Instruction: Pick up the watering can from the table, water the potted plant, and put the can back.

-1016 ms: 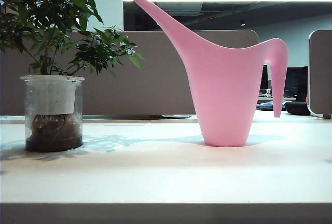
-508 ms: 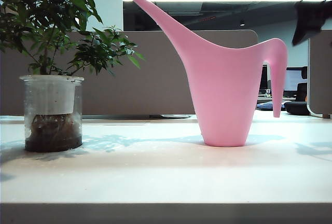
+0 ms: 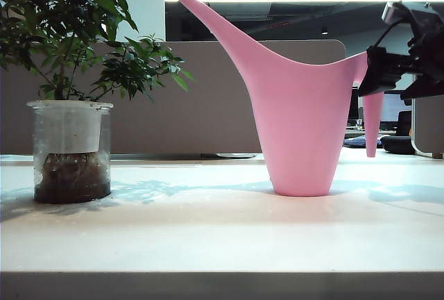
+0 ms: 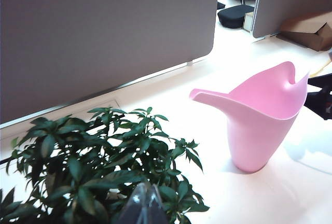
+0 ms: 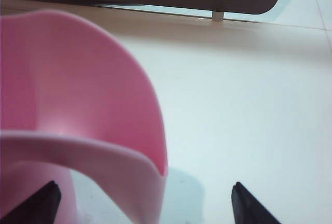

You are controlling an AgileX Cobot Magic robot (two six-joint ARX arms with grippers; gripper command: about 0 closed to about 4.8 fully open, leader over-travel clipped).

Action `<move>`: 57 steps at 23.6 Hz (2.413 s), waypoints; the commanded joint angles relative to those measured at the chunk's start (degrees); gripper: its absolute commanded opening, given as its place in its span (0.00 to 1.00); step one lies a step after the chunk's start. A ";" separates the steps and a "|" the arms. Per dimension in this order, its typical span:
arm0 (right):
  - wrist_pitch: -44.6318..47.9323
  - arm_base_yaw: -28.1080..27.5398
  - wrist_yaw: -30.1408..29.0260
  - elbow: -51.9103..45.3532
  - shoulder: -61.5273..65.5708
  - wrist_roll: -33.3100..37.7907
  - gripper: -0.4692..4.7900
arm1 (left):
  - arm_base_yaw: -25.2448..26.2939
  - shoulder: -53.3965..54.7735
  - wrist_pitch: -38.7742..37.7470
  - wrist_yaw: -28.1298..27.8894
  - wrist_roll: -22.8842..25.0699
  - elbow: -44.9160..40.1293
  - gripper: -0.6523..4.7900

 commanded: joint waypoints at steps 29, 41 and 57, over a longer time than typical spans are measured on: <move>13.49 0.17 -1.20 0.46 8.37 -0.96 0.76 | -0.02 -0.04 -4.17 0.22 1.53 2.45 0.11; 15.37 0.31 -2.93 0.46 9.84 -0.96 0.46 | -0.02 -0.09 -6.86 0.22 1.53 2.45 0.11; 17.44 0.35 -2.95 0.46 9.79 -0.96 0.30 | -0.02 -1.22 -11.76 0.26 1.51 2.45 0.11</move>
